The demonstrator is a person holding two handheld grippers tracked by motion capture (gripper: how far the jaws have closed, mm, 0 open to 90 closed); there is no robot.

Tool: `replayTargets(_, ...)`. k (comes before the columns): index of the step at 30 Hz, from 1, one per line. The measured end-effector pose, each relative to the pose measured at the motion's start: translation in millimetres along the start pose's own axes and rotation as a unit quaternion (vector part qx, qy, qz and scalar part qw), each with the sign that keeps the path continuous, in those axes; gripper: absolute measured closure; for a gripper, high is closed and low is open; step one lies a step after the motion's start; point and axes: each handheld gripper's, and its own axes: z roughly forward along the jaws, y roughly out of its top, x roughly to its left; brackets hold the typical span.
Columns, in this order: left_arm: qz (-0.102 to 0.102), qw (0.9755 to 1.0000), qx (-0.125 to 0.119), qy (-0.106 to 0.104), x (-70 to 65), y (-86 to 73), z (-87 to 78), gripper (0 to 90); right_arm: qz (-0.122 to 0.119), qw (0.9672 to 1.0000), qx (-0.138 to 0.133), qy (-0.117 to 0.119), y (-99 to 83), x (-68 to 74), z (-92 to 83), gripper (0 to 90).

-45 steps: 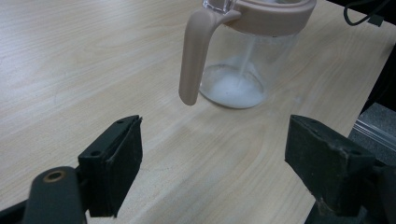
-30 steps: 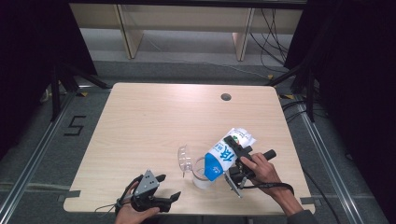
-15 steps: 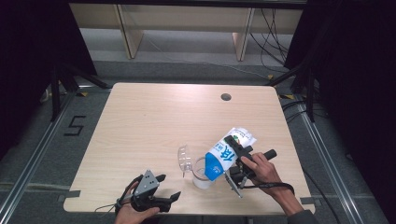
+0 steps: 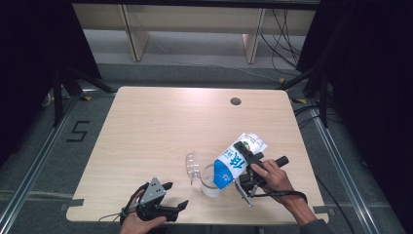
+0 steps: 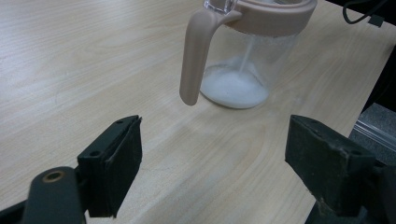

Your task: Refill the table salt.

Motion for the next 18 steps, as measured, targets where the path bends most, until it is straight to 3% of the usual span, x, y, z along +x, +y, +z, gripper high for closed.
replayTargets(1,0.002,1.0000,0.000,-0.001,0.1,0.0,0.0,18.6,0.000,1.0000,0.000,0.001,0.0,0.1,-0.1,50.2)
replayTargets(2,-0.001,1.0000,0.000,-0.001,-0.1,-0.1,0.0,18.6,-0.015,0.9999,-0.007,-0.004,0.3,-2.8,0.4,50.2)
replayTargets(4,0.004,1.0000,0.000,0.000,0.3,0.1,-0.1,18.5,-0.018,0.9998,-0.007,-0.005,0.3,-3.2,0.4,50.3)
replayTargets(5,0.002,1.0000,0.000,0.000,0.1,0.0,-0.2,18.5,-0.001,1.0000,0.000,0.000,0.0,-0.5,0.0,50.3)
replayTargets(7,0.001,1.0000,0.000,0.001,0.1,0.0,0.0,18.5,-0.001,1.0000,0.002,0.000,0.0,-0.2,-0.2,50.4)
replayTargets(10,0.003,1.0000,0.001,0.000,0.1,0.1,-0.1,18.5,-0.005,1.0000,-0.001,-0.002,0.1,-0.8,-0.1,50.6)
replayTargets(11,0.005,1.0000,0.000,-0.001,0.3,0.2,-0.1,18.5,-0.021,0.9997,-0.007,-0.008,0.6,-3.2,0.2,50.7)
replayTargets(14,0.002,1.0000,0.000,0.000,0.2,0.0,0.0,18.5,-0.023,0.9997,-0.006,-0.008,0.5,-3.7,-0.2,50.8)
replayTargets(15,0.002,1.0000,-0.001,0.000,0.1,0.0,-0.1,18.5,-0.008,1.0000,-0.002,-0.003,-0.1,-1.6,-0.4,50.8)
replayTargets(18,-0.001,1.0000,0.000,0.001,-0.1,-0.1,0.0,18.5,-0.007,1.0000,0.001,-0.003,-0.4,-1.4,-0.9,51.0)
